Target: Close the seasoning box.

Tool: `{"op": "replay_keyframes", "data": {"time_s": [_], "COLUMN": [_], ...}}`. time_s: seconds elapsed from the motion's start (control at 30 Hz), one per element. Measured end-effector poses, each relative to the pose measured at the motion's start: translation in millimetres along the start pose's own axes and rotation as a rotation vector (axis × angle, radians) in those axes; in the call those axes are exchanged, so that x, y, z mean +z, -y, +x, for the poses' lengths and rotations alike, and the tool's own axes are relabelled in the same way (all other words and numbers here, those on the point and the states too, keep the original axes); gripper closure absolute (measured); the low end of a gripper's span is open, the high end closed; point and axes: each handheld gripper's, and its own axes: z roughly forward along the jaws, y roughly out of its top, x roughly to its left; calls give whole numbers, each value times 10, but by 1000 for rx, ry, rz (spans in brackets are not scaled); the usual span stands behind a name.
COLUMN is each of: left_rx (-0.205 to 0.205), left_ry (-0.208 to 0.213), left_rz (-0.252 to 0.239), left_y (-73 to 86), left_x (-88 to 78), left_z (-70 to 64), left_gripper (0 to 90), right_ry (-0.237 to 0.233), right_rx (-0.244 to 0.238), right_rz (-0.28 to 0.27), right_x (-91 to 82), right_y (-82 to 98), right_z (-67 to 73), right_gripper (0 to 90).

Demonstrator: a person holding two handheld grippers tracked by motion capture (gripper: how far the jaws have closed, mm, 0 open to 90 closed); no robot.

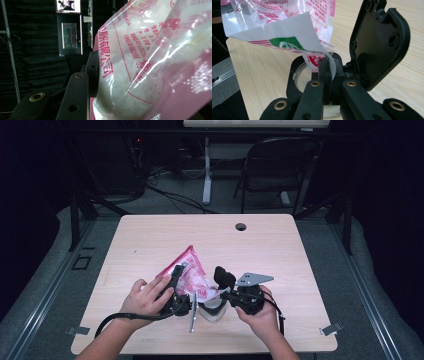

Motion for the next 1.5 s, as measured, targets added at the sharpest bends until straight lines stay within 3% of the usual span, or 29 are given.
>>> {"op": "replay_keyframes", "data": {"time_s": [0.83,0.93,1.0,1.5], "left_rx": [19,21,18,30], "left_ry": [-9,-32,-9,-11], "left_rz": [-3,-23,-6,-12], "left_y": [-27,-25,-31,-45], "left_x": [-17,-10,-22,-29], "left_z": [37,35,44,72], "left_gripper": [666,666,666,667], "right_ry": [1,0,0,1], "right_rx": [5,8,5,7], "right_rz": [-8,-11,-9,-12], "right_x": [-5,-5,-7,-10], "right_y": [0,1,0,1], "right_z": [-3,-3,-4,-10], "right_gripper": [900,900,900,900]}}
